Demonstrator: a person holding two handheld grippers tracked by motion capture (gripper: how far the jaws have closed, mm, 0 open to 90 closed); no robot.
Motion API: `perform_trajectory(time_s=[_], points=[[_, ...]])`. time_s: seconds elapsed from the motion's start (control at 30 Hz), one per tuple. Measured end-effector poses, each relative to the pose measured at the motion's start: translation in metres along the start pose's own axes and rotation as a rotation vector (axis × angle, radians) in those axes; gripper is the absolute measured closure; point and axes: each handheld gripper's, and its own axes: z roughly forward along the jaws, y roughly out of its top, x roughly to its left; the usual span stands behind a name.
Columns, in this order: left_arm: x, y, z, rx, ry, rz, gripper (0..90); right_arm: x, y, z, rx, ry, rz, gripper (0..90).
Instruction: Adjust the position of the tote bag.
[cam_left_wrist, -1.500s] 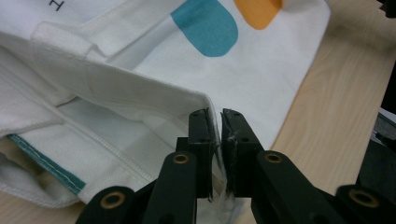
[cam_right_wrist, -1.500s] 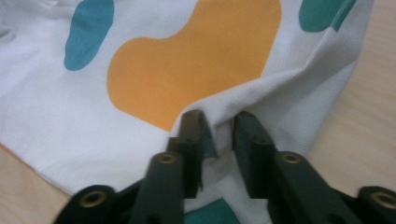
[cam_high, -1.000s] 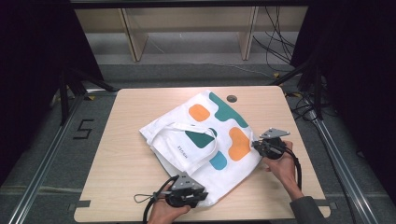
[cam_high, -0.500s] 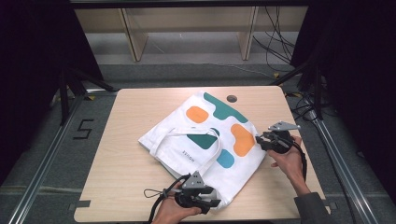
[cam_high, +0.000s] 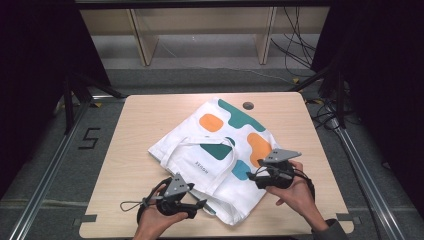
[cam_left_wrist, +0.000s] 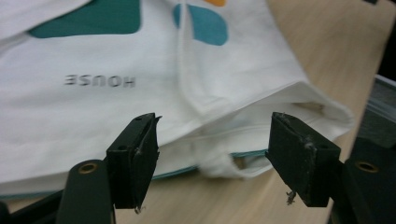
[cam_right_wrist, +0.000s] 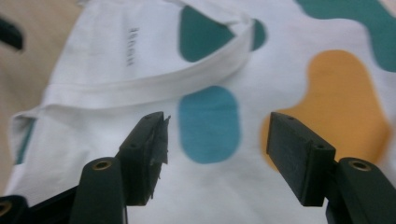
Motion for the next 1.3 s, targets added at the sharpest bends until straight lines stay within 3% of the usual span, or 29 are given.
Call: perform_trajectory(time_s=[0.03, 0.07, 0.1, 0.13, 0.17, 0.2, 0.27, 0.33, 0.43, 0.47, 0.5, 0.53, 0.57, 0.6, 0.67, 0.7, 0.77, 0.83, 0.9, 0.93, 0.97, 1.0, 1.03, 1.07, 1.13, 1.17, 1.2, 1.23, 1.3], points=[[0.000, 0.000, 0.000, 0.000, 0.000, 0.000, 31.7, 0.000, 0.000, 0.000, 0.000, 0.000, 0.000, 37.3], [0.009, -0.005, -0.004, 0.007, 0.059, -0.002, 31.8, 0.012, 0.000, 0.003, 0.006, 0.033, -0.024, 36.4], [0.009, -0.005, -0.004, 0.007, 0.059, -0.002, 31.9, 0.012, 0.000, 0.003, 0.006, 0.033, -0.024, 36.4], [0.022, -0.010, -0.008, 0.033, 0.121, 0.007, 32.0, 0.021, -0.002, 0.005, 0.023, 0.050, -0.047, 36.5], [0.028, -0.014, -0.009, 0.035, 0.146, -0.030, 32.0, 0.025, -0.002, 0.006, 0.030, 0.065, -0.047, 36.4], [0.028, -0.014, -0.009, 0.035, 0.146, -0.030, 32.0, 0.030, -0.003, 0.007, 0.039, 0.072, -0.046, 36.1], [0.042, -0.022, -0.013, 0.036, 0.198, -0.069, 31.6, 0.036, -0.005, 0.009, 0.029, 0.076, -0.064, 34.8], [0.048, -0.024, -0.017, 0.056, 0.217, -0.057, 31.2, 0.038, -0.005, 0.009, 0.033, 0.080, -0.069, 34.1], [0.058, -0.031, -0.021, 0.043, 0.263, -0.087, 30.1, 0.048, -0.007, 0.010, 0.037, 0.117, -0.061, 33.0], [0.066, -0.035, -0.024, 0.068, 0.288, -0.086, 30.0, 0.052, -0.008, 0.011, 0.040, 0.118, -0.078, 31.5], [0.066, -0.035, -0.024, 0.068, 0.288, -0.086, 29.9, 0.052, -0.008, 0.011, 0.040, 0.118, -0.078, 31.5], [0.067, -0.038, -0.023, 0.064, 0.293, -0.120, 29.9, 0.055, -0.009, 0.013, 0.041, 0.127, -0.083, 31.0], [0.070, -0.039, -0.024, 0.076, 0.293, -0.114, 29.8, 0.059, -0.009, 0.014, 0.046, 0.137, -0.086, 30.9], [0.072, -0.042, -0.023, 0.060, 0.299, -0.142, 29.8, 0.067, -0.010, 0.017, 0.042, 0.144, -0.099, 30.5], [0.073, -0.043, -0.025, 0.085, 0.302, -0.126, 29.8, 0.071, -0.010, 0.019, 0.050, 0.144, -0.105, 30.1], [0.073, -0.043, -0.024, 0.069, 0.315, -0.134, 29.8, 0.080, -0.013, 0.025, 0.076, 0.147, -0.109, 29.9], [0.074, -0.043, -0.023, 0.070, 0.318, -0.132, 29.8, 0.084, -0.016, 0.031, 0.086, 0.141, -0.133, 29.9], [0.073, -0.044, -0.022, 0.065, 0.309, -0.145, 29.7, 0.086, -0.018, 0.035, 0.084, 0.133, -0.120, 30.0], [0.075, -0.044, -0.024, 0.084, 0.307, -0.122, 29.6, 0.088, -0.024, 0.042, 0.132, 0.121, -0.156, 38.6], [0.075, -0.044, -0.025, 0.101, 0.311, -0.109, 29.6, 0.088, -0.024, 0.042, 0.132, 0.121, -0.156, 38.6], [0.077, -0.044, -0.025, 0.108, 0.310, -0.099, 29.5, 0.086, -0.026, 0.043, 0.158, 0.127, -0.181, 48.1], [0.076, -0.045, -0.023, 0.072, 0.317, -0.136, 29.4, 0.086, -0.028, 0.043, 0.156, 0.129, -0.156, 57.7], [0.076, -0.045, -0.023, 0.072, 0.317, -0.136, 29.1, 0.085, -0.029, 0.042, 0.166, 0.125, -0.186, 58.8], [0.077, -0.045, -0.026, 0.107, 0.322, -0.108, 29.1, 0.085, -0.029, 0.042, 0.166, 0.125, -0.186, 58.8], [0.080, -0.046, -0.027, 0.096, 0.325, -0.112, 28.1, 0.080, -0.030, 0.039, 0.162, 0.127, -0.236, 70.6], [0.080, -0.046, -0.028, 0.093, 0.331, -0.107, 27.9, 0.077, -0.032, 0.036, 0.149, 0.116, -0.230, 74.8], [0.081, -0.048, -0.028, 0.081, 0.340, -0.133, 27.3, 0.071, -0.033, 0.030, 0.142, 0.097, -0.243, 80.9], [0.082, -0.048, -0.029, 0.101, 0.346, -0.117, 27.1, 0.067, -0.035, 0.026, 0.141, 0.099, -0.236, 83.8], [0.084, -0.049, -0.030, 0.096, 0.343, -0.112, 26.9, 0.063, -0.036, 0.023, 0.138, 0.093, -0.228, 85.6]])
